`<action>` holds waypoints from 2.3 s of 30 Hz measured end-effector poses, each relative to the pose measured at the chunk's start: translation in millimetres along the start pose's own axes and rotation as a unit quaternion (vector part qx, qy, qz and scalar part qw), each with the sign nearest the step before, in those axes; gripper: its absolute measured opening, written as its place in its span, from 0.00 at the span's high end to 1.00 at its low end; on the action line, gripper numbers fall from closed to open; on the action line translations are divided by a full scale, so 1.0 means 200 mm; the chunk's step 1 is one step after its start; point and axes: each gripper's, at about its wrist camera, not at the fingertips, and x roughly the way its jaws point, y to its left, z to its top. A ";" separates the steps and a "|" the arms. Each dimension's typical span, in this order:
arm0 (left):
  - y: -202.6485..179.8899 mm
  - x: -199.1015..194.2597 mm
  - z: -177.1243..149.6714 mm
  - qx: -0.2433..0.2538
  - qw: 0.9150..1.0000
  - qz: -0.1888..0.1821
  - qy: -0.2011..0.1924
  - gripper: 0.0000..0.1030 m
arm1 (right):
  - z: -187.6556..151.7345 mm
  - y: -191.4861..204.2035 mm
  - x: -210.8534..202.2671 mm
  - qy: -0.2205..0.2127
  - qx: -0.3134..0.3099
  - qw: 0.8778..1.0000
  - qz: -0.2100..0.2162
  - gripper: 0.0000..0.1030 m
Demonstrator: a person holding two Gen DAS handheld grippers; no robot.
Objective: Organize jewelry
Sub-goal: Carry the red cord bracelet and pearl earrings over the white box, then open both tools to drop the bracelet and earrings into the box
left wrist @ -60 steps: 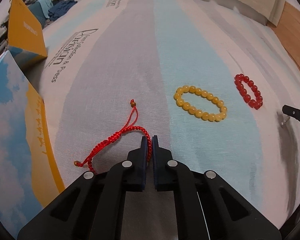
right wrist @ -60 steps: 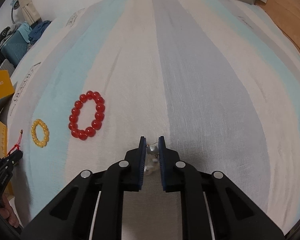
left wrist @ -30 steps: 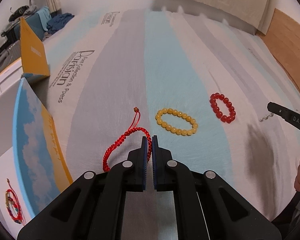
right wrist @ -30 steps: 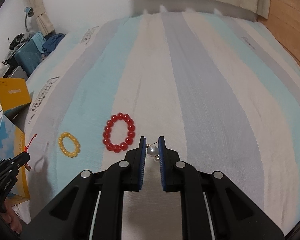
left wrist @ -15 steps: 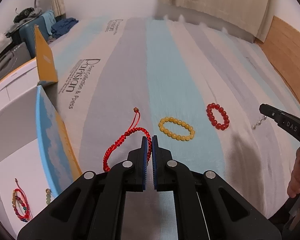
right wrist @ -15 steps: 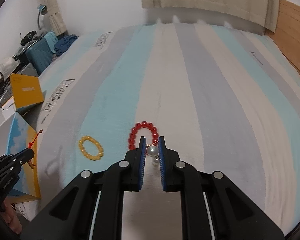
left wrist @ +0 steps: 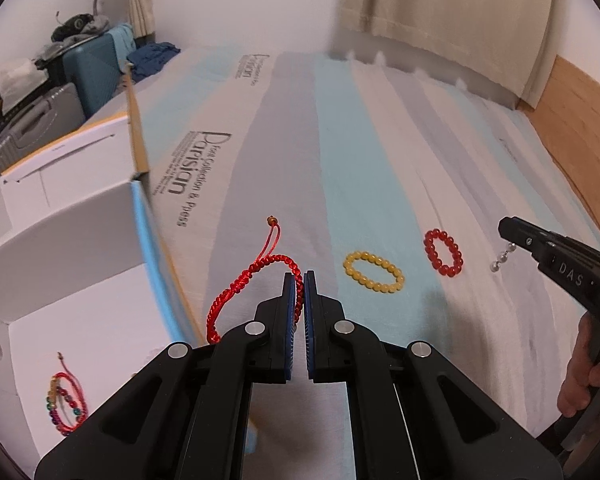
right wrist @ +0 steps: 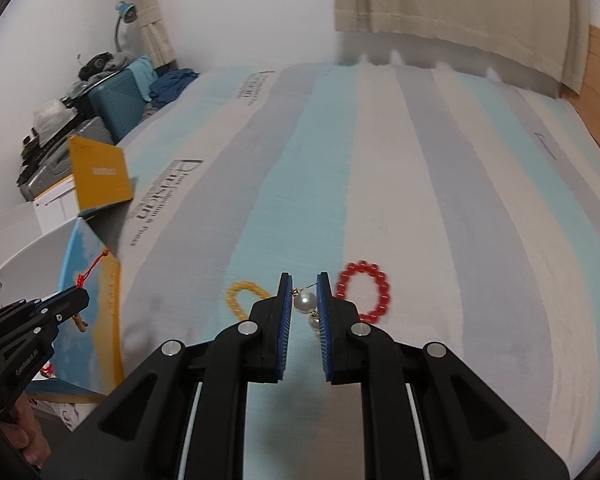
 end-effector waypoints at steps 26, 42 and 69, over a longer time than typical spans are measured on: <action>0.51 -0.44 -0.05 -0.068 0.996 0.027 -0.052 0.96 | 0.01 0.94 -0.19 -0.029 -0.101 0.987 0.123 0.88; 0.94 -0.52 -0.23 -0.113 0.989 0.097 -0.022 0.96 | -0.12 1.46 -0.12 0.005 -0.162 0.970 0.180 0.89; 1.18 -0.28 -0.49 -0.138 0.976 0.144 0.085 0.93 | -0.35 1.68 0.30 0.136 -0.202 0.958 0.150 0.88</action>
